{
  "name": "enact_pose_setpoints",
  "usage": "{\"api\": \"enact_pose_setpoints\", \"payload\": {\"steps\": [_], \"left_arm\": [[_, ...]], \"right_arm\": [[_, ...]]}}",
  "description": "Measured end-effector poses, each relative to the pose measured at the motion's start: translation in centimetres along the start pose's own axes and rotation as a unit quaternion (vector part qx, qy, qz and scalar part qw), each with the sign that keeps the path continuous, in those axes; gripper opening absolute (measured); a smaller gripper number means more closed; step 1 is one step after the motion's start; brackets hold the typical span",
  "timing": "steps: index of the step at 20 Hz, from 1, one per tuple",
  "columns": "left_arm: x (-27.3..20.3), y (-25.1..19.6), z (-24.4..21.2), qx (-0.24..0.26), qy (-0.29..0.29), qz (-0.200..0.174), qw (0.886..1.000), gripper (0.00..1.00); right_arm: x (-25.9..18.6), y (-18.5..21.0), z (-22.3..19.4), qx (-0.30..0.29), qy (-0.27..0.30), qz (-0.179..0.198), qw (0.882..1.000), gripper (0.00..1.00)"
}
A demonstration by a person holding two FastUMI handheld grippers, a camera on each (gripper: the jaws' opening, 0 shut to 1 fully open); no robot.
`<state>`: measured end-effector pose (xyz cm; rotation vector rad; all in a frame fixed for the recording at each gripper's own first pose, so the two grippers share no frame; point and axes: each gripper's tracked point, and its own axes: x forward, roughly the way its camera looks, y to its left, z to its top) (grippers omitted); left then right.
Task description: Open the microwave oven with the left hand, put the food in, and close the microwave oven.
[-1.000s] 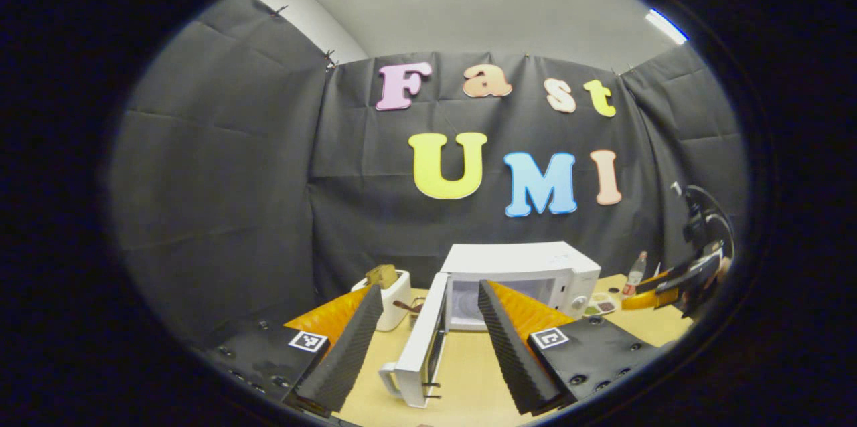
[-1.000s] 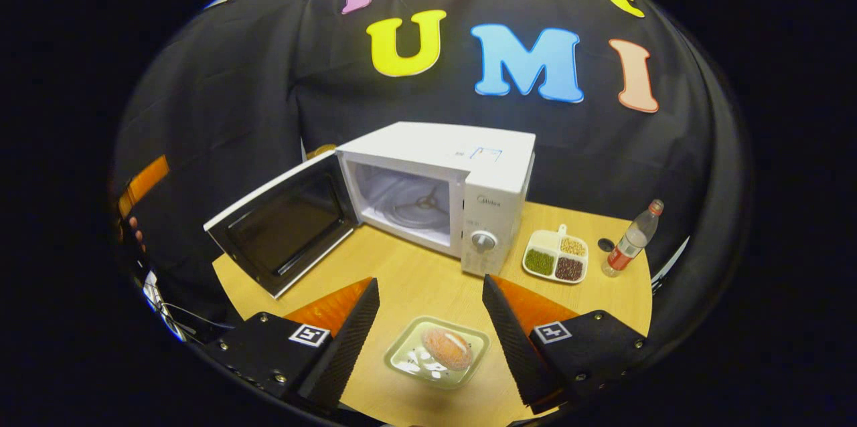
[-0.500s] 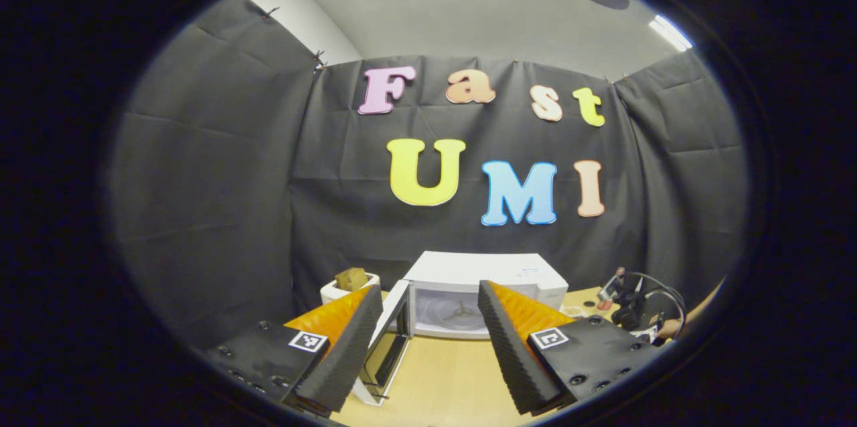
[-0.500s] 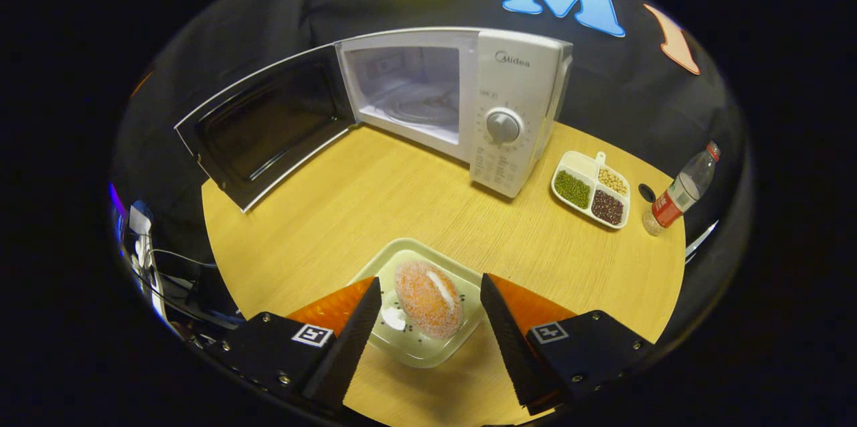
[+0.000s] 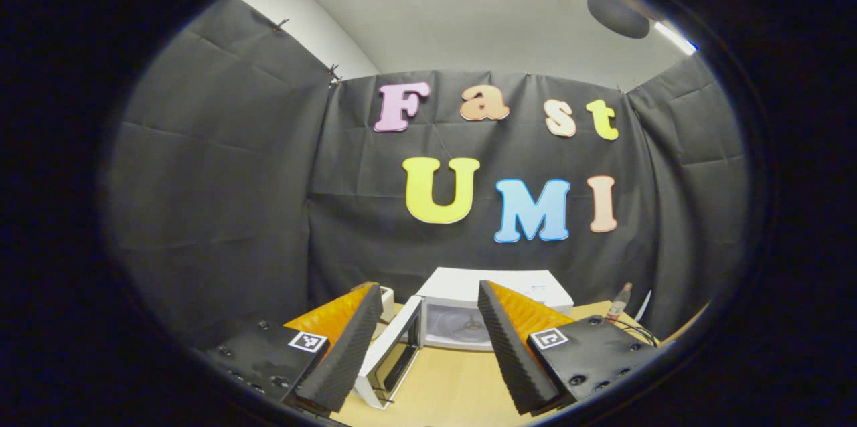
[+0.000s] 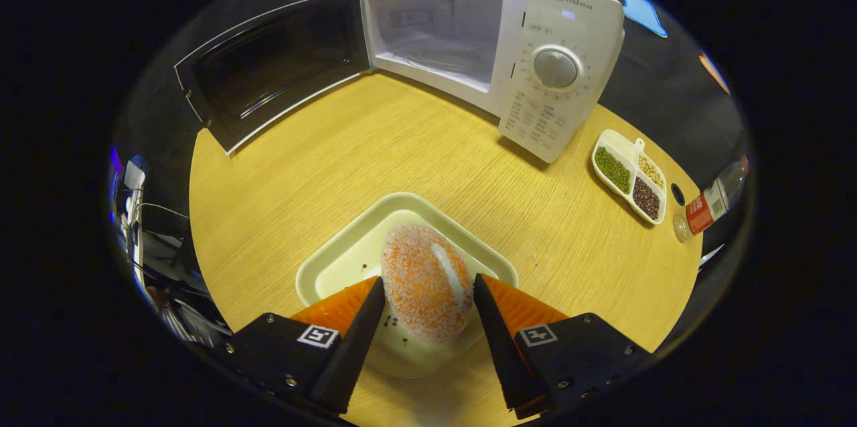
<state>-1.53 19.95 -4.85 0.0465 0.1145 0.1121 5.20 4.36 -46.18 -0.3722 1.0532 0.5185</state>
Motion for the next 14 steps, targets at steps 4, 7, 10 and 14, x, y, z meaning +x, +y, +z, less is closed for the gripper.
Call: {"api": "enact_pose_setpoints", "payload": {"steps": [4,7,10,14], "left_arm": [[-0.5,0.0,-0.1,0.008,0.0,0.001,1.0,0.94],[-0.6,0.7,-0.4,0.009,0.002,0.004,1.0,0.94],[-0.8,1.3,-0.8,-0.004,-0.003,0.005,1.0,0.94],[-0.4,2.2,-1.4,-0.024,-0.01,0.003,1.0,0.94]], "right_arm": [[-0.4,1.0,0.1,-0.016,0.004,0.01,1.0,0.75],[-1.5,0.5,0.9,-0.068,-0.001,-0.032,0.997,0.55],[-3.3,1.2,3.1,-0.112,-0.025,-0.061,0.992,0.55],[-6.2,1.6,9.1,-0.147,-0.076,-0.101,0.981,0.55]]}}
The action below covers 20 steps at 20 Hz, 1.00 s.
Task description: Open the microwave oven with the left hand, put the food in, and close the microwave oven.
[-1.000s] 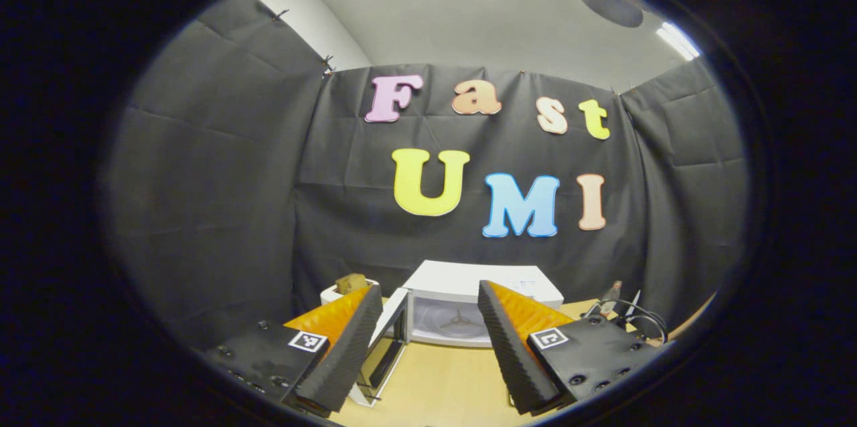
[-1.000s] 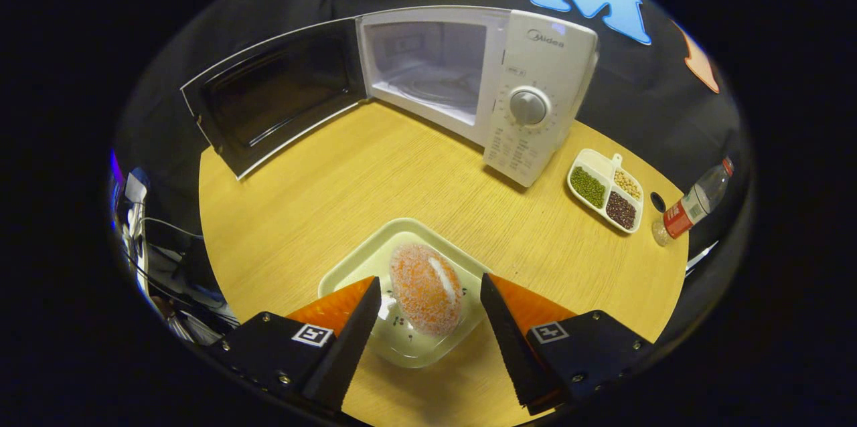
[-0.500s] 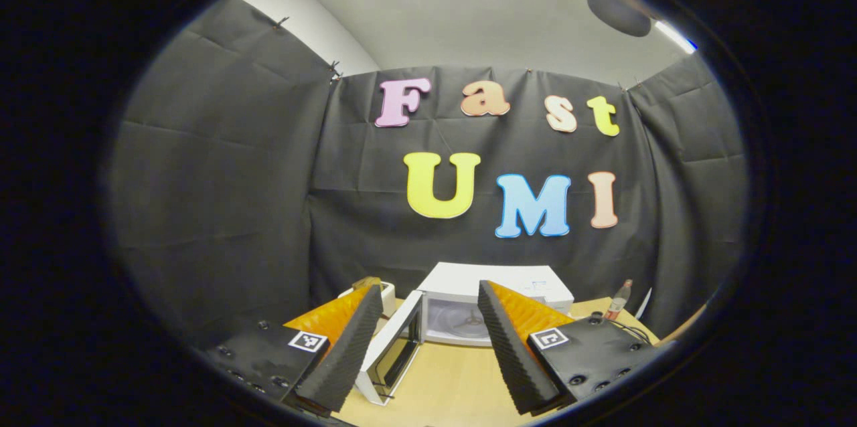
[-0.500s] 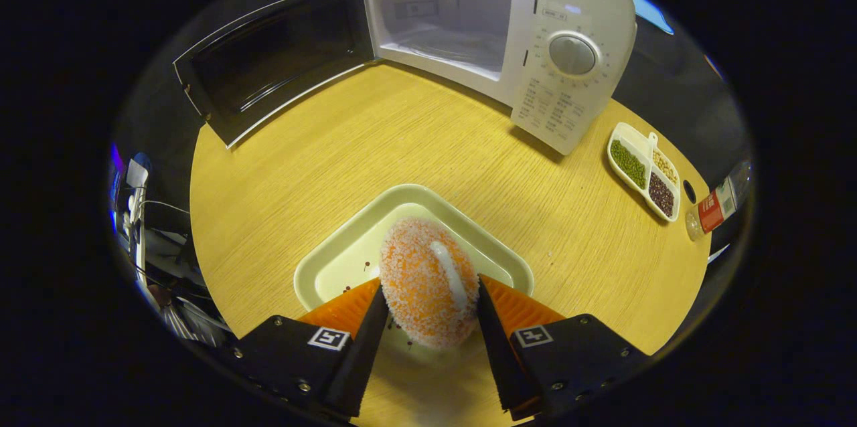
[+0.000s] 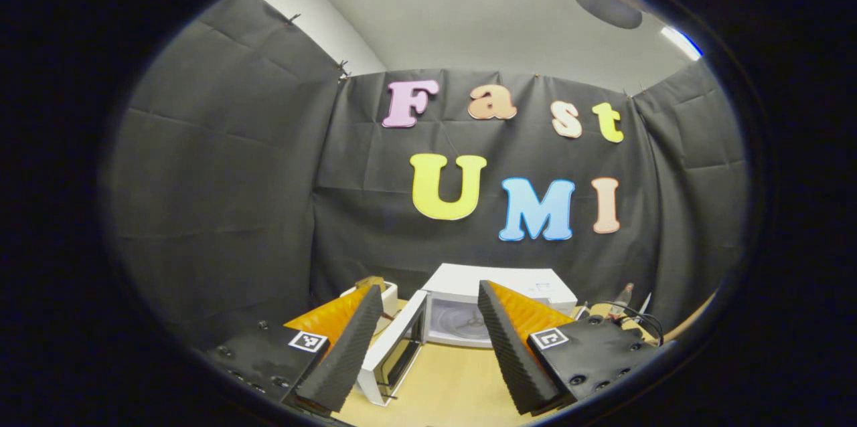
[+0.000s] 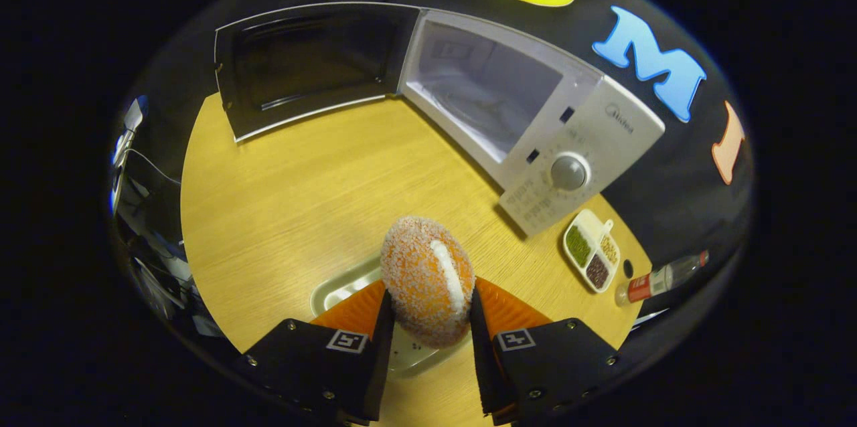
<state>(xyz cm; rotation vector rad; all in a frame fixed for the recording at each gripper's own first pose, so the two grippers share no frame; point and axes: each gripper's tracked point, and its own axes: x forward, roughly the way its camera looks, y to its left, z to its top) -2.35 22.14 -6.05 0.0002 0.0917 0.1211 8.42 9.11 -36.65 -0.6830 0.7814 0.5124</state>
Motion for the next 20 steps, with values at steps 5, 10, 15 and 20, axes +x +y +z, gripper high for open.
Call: {"api": "enact_pose_setpoints", "payload": {"steps": [5,10,15,20], "left_arm": [[0.6,1.3,-0.6,-0.029,-0.008,-0.001,1.0,0.94],[-0.2,4.0,-0.6,-0.04,-0.018,0.028,0.999,0.93],[-1.0,6.5,-0.4,-0.021,-0.015,0.049,0.998,0.93],[-1.1,8.1,-1.3,-0.011,0.001,0.065,0.998,0.93]], "right_arm": [[-0.7,-2.7,8.9,-0.038,-0.077,-0.045,0.995,0.55],[1.2,-4.0,14.1,-0.12,-0.119,-0.098,0.981,0.55],[5.0,-4.9,16.6,-0.163,-0.126,-0.147,0.967,0.55],[9.4,-6.1,17.3,-0.209,-0.106,-0.185,0.954,0.55]]}}
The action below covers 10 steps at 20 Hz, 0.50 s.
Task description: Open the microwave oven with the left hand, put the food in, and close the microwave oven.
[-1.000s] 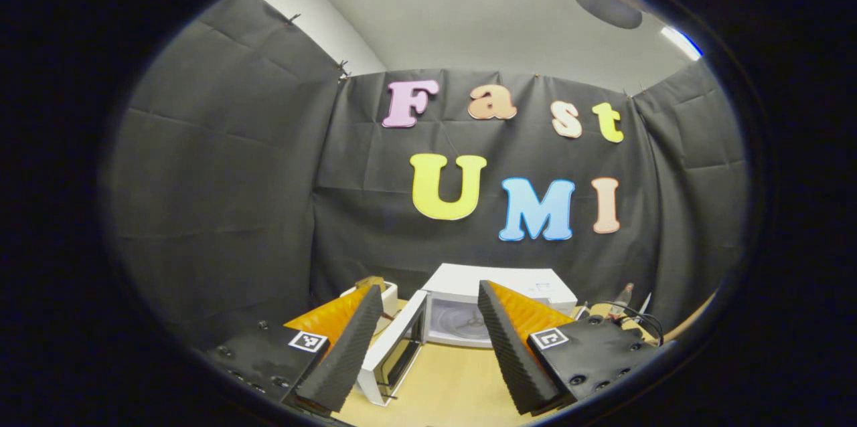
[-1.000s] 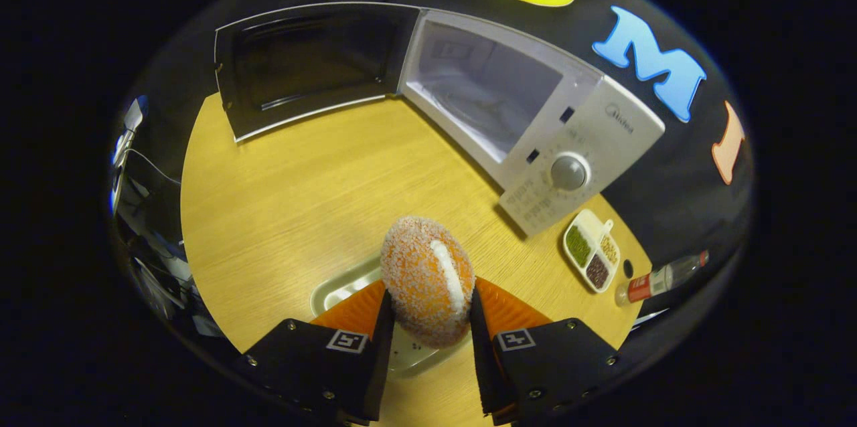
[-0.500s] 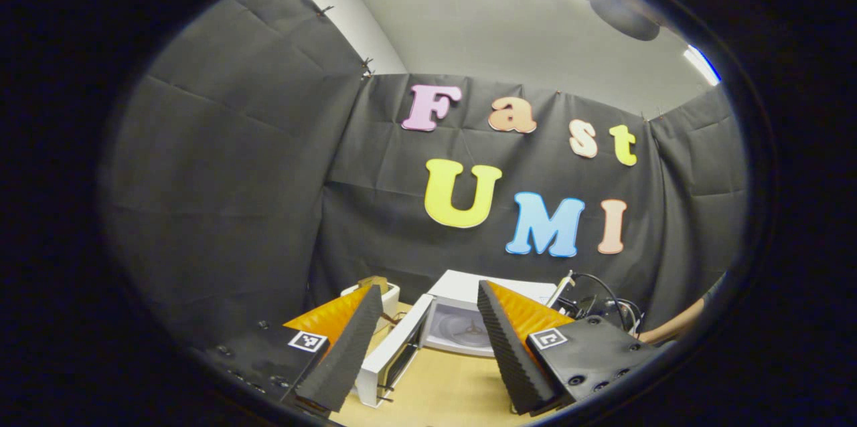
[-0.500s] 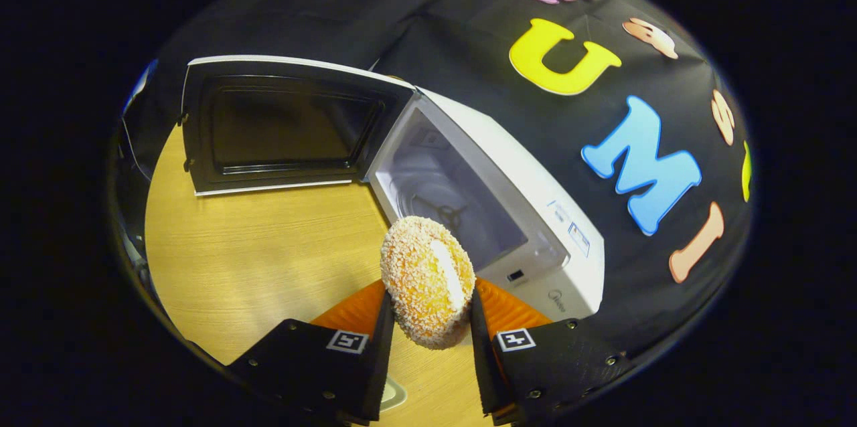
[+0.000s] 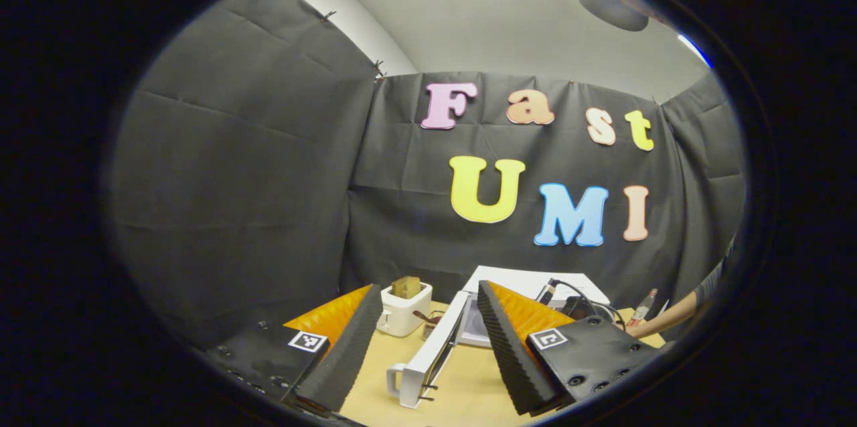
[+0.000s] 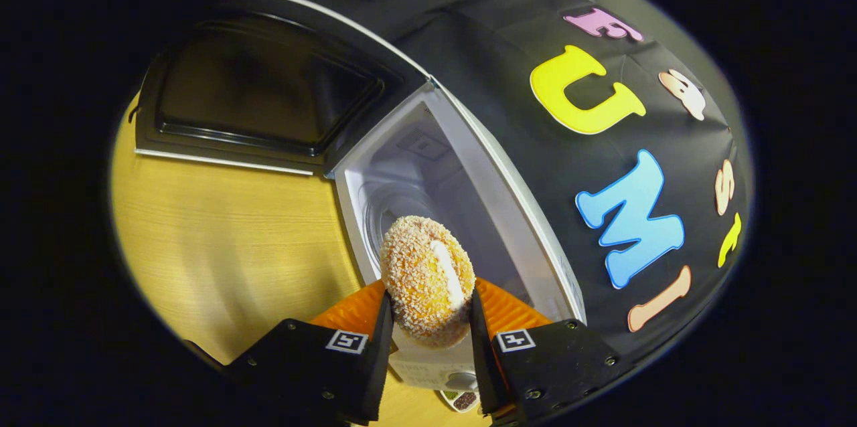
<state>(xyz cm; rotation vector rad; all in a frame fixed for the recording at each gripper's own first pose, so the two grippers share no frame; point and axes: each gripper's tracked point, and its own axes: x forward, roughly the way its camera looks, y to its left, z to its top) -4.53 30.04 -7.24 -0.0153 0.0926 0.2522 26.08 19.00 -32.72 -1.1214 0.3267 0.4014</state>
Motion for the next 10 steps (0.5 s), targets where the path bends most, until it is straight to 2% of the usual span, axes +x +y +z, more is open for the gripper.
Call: {"api": "enact_pose_setpoints", "payload": {"steps": [9,10], "left_arm": [[0.5,1.1,-1.6,0.018,0.02,0.013,1.0,0.94],[0.5,1.2,-1.8,0.016,0.022,0.015,1.0,0.94]], "right_arm": [[2.1,2.0,-1.4,-0.077,0.019,-0.031,0.996,0.58],[2.1,2.4,-1.2,-0.083,0.02,-0.032,0.996,0.55]]}}
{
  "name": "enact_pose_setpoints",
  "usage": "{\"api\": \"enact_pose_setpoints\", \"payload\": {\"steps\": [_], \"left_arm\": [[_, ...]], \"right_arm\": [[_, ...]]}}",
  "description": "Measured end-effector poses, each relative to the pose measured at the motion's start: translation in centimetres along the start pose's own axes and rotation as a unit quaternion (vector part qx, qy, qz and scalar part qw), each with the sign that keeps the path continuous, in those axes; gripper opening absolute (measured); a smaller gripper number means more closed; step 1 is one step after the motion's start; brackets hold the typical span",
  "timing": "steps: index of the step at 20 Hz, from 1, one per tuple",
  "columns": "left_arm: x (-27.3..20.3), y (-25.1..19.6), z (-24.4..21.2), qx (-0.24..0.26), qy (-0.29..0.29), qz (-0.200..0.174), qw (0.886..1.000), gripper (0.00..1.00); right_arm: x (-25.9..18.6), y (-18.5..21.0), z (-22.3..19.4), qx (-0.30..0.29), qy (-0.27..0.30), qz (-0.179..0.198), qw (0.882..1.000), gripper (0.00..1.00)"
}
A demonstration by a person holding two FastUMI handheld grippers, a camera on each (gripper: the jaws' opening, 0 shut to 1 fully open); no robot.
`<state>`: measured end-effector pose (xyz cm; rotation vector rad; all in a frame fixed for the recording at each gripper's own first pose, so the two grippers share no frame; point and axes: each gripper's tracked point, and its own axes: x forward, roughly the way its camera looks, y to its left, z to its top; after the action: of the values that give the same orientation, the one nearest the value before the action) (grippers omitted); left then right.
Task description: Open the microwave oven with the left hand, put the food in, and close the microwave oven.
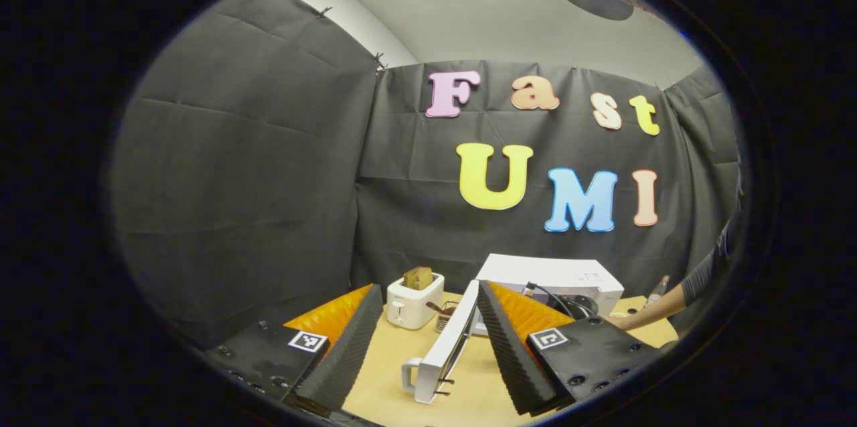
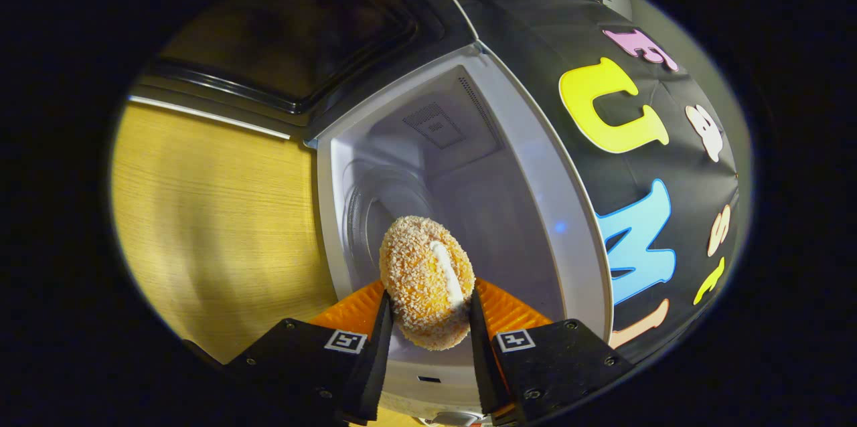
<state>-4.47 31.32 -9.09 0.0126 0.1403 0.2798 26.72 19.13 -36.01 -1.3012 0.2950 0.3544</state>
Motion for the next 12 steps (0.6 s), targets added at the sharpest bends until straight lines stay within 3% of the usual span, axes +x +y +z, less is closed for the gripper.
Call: {"api": "enact_pose_setpoints", "payload": {"steps": [12], "left_arm": [[0.8,0.5,-2.4,-0.003,0.032,0.0,0.999,0.94]], "right_arm": [[2.5,0.2,-1.2,-0.044,0.032,-0.017,0.998,0.56]]}}
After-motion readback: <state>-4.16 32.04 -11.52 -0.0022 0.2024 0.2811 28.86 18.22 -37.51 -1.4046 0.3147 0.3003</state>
